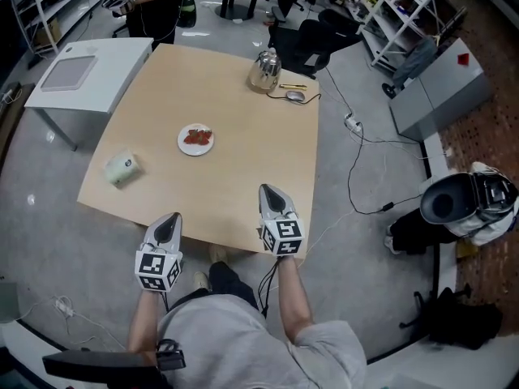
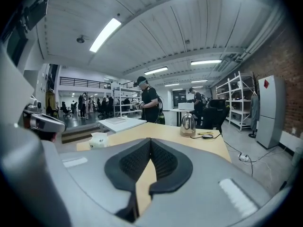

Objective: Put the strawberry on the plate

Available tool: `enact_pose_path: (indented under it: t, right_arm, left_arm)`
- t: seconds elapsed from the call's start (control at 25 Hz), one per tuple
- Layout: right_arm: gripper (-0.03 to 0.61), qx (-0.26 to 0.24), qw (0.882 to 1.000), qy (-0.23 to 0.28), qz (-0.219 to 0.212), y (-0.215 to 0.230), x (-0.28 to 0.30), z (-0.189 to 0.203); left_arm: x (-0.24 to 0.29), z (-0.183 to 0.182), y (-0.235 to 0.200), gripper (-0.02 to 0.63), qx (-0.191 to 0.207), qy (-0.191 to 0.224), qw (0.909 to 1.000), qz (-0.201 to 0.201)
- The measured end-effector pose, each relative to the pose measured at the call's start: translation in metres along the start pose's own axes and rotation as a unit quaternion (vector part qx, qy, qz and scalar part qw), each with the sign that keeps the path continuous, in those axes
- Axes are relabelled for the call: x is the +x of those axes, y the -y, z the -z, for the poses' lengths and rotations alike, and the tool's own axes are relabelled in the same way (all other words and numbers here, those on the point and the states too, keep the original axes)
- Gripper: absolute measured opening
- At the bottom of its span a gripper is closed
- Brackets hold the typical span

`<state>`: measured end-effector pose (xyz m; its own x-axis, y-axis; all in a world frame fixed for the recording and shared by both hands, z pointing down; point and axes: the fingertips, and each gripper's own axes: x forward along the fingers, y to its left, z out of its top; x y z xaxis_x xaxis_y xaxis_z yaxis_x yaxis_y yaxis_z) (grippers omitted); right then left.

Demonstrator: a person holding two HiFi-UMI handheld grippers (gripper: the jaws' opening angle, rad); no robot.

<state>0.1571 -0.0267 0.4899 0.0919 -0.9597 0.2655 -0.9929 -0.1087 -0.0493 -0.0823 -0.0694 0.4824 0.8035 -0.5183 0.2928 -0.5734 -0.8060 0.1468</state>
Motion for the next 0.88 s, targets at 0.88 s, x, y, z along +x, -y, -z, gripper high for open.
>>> enact_pose_path:
  t: [0.88]
  right_arm:
    - [0.006, 0.027, 0.997, 0.038, 0.059, -0.025, -0.105, -0.002]
  left_arm:
    - [-0.036, -0.022, 0.013, 0.020, 0.021, 0.041, 0.9983, 0.037]
